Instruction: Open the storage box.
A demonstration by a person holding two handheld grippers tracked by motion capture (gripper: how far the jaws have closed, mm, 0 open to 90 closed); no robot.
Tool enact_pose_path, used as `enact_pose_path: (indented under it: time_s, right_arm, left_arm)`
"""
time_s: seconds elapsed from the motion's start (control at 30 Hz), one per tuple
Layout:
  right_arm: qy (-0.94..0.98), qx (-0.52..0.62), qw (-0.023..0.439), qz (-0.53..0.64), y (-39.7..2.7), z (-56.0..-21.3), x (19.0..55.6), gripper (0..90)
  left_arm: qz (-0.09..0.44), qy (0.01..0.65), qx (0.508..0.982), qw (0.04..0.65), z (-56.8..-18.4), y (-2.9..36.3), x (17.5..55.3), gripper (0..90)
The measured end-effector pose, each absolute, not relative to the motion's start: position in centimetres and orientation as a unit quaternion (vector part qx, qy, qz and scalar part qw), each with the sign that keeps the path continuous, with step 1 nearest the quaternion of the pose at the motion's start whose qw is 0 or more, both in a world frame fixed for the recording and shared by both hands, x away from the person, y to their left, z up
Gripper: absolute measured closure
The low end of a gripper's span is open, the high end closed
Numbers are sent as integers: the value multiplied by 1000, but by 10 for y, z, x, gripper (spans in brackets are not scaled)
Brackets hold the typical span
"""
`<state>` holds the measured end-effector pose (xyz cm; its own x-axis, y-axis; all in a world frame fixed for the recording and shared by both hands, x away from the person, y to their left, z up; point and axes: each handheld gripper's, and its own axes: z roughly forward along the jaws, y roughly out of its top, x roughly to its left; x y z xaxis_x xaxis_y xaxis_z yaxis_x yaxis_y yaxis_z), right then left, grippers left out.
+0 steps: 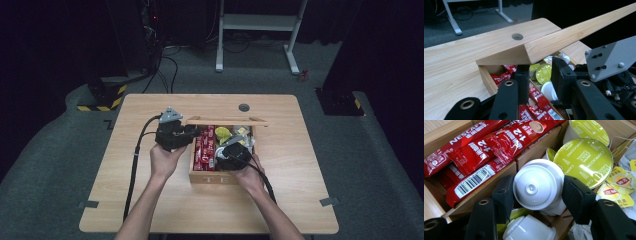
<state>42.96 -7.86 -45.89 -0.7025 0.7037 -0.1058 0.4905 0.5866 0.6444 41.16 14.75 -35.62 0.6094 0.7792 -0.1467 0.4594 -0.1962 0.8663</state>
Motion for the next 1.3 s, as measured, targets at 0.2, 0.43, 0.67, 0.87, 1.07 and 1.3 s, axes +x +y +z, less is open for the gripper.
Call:
enact_pose_path:
  time_s: [0.2, 0.43, 0.67, 0.87, 1.07, 1.3]
  right_arm:
    - [870, 348, 178, 301, -78, -459, 430, 443]
    - [873, 344, 182, 294, -76, -459, 429, 436]
    - [870, 347, 183, 299, -78, -459, 429, 457]
    - [868, 344, 184, 306, -82, -458, 427, 499]
    - [868, 340, 189, 308, -83, -458, 425, 518]
    - [867, 341, 190, 310, -83, -458, 424, 527]
  left_arm:
    - [167, 411, 754, 485, -356, 149, 412, 681]
    - [166, 412, 755, 483, -356, 149, 413, 681]
    - [163, 414, 757, 479, -358, 148, 414, 681]
    - [160, 413, 756, 481, -358, 148, 415, 673]
    - [159, 415, 756, 480, -358, 146, 415, 671]
    - [158, 415, 757, 480, -358, 146, 415, 672]
